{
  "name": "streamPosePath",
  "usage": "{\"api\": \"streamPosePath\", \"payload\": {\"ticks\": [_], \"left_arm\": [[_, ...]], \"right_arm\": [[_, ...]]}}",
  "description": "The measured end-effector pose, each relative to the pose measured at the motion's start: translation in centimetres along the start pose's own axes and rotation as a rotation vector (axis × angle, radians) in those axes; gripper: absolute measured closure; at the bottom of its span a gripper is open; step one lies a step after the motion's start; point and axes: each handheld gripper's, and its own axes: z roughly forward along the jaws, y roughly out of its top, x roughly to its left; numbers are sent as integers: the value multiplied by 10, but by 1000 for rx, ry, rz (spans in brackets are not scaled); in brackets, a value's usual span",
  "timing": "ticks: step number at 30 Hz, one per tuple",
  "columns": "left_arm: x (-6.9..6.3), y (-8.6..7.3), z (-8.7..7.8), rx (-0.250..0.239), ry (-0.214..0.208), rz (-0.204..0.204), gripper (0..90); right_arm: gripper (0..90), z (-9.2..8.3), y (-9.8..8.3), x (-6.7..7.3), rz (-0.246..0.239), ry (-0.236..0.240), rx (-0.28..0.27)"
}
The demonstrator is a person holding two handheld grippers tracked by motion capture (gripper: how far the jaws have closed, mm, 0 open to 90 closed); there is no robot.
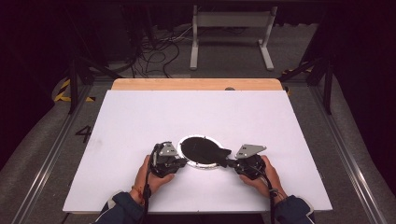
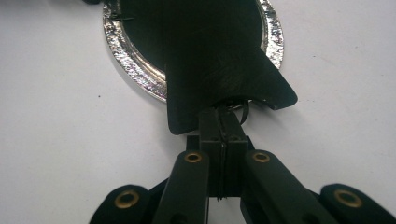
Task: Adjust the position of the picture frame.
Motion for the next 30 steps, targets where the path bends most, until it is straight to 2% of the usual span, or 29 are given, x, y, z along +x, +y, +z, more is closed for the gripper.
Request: {"api": "streamPosePath", "payload": {"ticks": [3,6,7,10,13,15,22,28,29,30], "left_arm": [[3,0,0,-9,7,-14,872],[6,0,1,-19,42,-10,877],[6,0,2,-20,40,-28,876],[9,1,2,-22,47,-19,873],[10,5,3,-6,72,-1,866],[14,7,5,-12,88,-3,854],[19,7,7,-25,87,-11,880],[18,6,6,-30,74,-22,864],[17,5,6,-29,74,-22,864],[17,5,5,-30,69,-20,865]], "right_arm": [[900,0,1,1,-2,5,5],[900,0,1,2,-2,23,5],[900,0,1,3,-2,26,6],[900,1,2,5,-11,32,9],[900,1,2,8,-11,44,4],[900,1,2,11,-10,57,0],[900,2,3,26,-35,53,3],[900,1,5,27,-55,54,10],[900,-1,5,27,-63,48,5],[900,-4,7,27,-65,20,-19]]}}
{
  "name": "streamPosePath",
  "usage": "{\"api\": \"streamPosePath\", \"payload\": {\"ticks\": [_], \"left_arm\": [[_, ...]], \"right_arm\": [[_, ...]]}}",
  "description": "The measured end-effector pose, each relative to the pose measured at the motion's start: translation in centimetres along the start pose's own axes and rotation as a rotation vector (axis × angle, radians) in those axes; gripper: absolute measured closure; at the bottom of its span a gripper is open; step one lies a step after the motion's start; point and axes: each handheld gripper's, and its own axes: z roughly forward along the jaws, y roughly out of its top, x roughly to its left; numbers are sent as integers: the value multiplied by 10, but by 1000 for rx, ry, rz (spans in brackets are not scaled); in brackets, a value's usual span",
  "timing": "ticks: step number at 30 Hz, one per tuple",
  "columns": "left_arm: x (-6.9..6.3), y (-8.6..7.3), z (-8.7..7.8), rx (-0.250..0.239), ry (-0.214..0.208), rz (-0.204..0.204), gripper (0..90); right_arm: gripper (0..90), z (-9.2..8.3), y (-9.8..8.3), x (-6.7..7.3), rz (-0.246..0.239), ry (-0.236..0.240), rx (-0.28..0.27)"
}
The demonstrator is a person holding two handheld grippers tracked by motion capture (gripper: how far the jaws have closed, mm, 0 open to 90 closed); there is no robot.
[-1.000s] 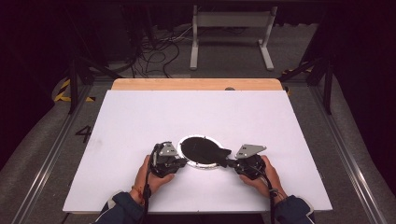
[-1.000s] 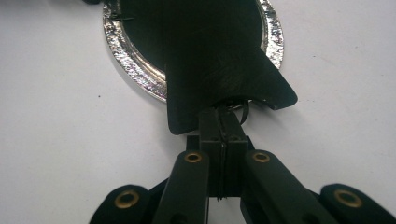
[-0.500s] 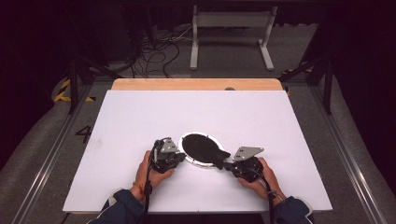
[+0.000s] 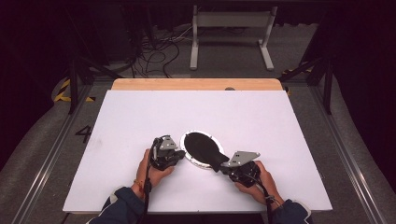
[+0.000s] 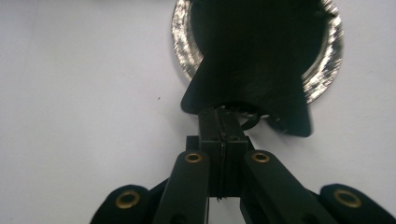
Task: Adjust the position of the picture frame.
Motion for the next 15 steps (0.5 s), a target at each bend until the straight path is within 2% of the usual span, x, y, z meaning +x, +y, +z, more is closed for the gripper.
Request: {"api": "streamPosePath", "payload": {"ticks": [3,4,5,7,12,15], "left_arm": [[-3,-1,0,-3,-26,-4,869],[-3,-1,-1,0,-30,10,869],[-6,-2,-1,1,-45,2,870],[-12,-2,-1,3,-55,24,872],[-24,-3,0,5,-76,59,866],[-26,-3,0,6,-79,58,862]], "right_arm": [[900,-13,3,-8,23,-56,-67],[900,-15,2,-12,37,-75,-79],[900,-16,1,-16,50,-93,-86],[900,-15,-4,-24,75,-120,-79],[900,-8,-5,-32,99,-132,-67],[900,-4,-4,-33,101,-123,-60]]}}
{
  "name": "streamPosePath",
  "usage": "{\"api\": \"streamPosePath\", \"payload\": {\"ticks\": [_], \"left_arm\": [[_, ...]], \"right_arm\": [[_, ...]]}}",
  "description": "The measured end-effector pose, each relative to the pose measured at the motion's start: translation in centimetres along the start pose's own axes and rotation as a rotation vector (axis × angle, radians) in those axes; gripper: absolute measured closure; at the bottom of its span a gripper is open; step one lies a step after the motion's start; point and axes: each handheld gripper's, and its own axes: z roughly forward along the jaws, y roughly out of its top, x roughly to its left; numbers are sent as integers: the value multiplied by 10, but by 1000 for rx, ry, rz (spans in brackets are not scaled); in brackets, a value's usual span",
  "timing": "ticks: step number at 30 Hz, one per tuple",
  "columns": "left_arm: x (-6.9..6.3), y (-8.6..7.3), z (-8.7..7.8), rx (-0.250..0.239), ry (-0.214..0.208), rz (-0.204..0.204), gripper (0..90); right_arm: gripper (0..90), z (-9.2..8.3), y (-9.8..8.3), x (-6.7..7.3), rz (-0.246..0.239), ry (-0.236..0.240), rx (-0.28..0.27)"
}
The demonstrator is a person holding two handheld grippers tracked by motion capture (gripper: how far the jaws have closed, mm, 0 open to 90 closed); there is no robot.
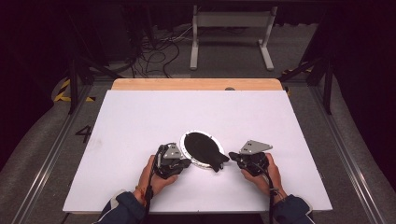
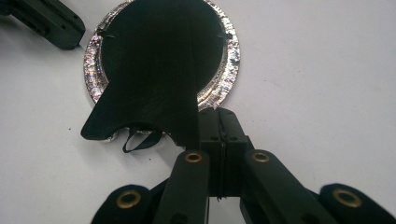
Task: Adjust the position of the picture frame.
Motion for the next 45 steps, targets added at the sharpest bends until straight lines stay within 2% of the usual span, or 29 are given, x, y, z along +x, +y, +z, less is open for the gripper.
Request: {"api": "streamPosePath", "payload": {"ticks": [3,7,14,23,30,32,45], "left_arm": [[-1,0,1,-1,-2,-5,859],[-2,2,3,0,11,6,856],[2,5,6,-1,3,7,865],[8,13,10,16,4,47,866],[12,18,13,30,1,65,861],[14,19,14,28,-8,57,855],[18,21,16,26,-28,62,882]], "right_arm": [[900,6,0,1,-12,-7,19],[900,9,-2,-3,16,14,36],[900,11,-3,-2,15,10,43],[900,8,-6,-3,16,48,69],[900,2,-9,5,-10,67,81],[900,-1,-10,9,-18,79,85],[900,-6,-13,21,-25,98,91]]}}
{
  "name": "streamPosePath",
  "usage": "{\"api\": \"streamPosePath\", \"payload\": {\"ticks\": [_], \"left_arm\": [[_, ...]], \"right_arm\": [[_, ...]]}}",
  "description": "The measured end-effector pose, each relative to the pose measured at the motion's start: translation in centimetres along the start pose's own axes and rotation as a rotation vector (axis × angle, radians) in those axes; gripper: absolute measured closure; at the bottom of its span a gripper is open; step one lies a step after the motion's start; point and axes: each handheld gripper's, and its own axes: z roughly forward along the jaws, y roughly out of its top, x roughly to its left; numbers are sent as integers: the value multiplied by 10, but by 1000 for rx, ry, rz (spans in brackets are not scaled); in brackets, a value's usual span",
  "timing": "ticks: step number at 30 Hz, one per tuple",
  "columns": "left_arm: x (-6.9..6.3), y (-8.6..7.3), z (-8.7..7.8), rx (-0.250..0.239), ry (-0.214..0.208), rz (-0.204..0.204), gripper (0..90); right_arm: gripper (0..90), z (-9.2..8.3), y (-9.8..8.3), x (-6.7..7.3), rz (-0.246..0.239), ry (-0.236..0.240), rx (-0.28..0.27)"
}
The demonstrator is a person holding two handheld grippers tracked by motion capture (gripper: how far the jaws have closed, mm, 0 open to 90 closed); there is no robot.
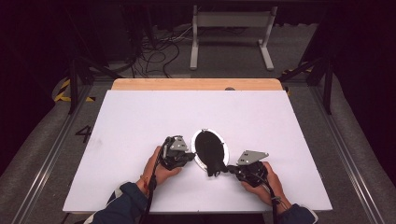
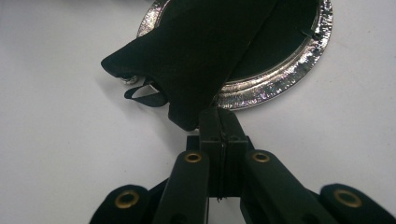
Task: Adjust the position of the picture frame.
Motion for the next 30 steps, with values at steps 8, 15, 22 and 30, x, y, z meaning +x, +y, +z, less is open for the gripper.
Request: {"api": "streamPosePath", "payload": {"ticks": [8,15,22,30], "left_arm": [[0,2,1,5,-1,20,885],[2,4,3,6,3,50,894],[1,7,5,10,14,43,894],[4,3,2,-2,28,7,892]], "right_arm": [[900,0,-1,1,-1,1,-2],[900,-1,-1,4,6,-4,3],[900,-3,-3,10,12,-1,-2],[900,0,0,19,-19,30,-2]]}}
